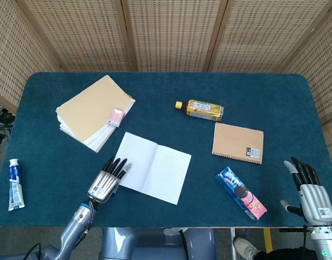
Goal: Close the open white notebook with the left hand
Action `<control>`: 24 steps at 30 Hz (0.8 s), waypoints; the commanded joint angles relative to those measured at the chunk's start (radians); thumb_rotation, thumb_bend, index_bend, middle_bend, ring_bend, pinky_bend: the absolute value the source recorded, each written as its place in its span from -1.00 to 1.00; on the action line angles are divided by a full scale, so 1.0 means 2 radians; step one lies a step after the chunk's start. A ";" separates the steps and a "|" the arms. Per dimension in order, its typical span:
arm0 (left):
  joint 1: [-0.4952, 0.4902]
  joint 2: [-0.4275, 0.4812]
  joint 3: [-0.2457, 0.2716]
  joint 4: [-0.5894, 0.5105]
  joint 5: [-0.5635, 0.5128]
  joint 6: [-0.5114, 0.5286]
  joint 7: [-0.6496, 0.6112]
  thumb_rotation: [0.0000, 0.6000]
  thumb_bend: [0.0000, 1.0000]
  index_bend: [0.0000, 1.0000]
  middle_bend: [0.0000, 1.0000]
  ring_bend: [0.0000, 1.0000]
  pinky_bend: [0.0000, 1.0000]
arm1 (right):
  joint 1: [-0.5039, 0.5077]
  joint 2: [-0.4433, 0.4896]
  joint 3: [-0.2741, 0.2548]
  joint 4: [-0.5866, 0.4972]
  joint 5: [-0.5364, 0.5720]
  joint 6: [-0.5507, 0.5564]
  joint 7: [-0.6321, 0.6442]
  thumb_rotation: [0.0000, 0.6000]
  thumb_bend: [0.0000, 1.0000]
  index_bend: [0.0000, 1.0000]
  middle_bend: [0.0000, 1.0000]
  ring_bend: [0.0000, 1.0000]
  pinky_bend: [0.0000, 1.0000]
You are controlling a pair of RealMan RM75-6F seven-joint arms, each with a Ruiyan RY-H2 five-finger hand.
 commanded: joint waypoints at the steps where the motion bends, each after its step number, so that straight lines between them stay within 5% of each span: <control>1: -0.002 -0.003 -0.002 0.002 0.008 0.009 0.002 1.00 0.32 -1.00 -1.00 -1.00 -1.00 | 0.000 0.000 0.000 0.000 0.001 0.000 0.001 1.00 -0.77 -1.00 -1.00 -1.00 -1.00; 24: -0.016 0.000 -0.004 0.021 0.127 0.099 -0.043 1.00 0.26 -1.00 -1.00 -1.00 -1.00 | -0.001 0.002 0.000 -0.002 0.001 0.002 0.002 1.00 -0.77 -1.00 -1.00 -1.00 -1.00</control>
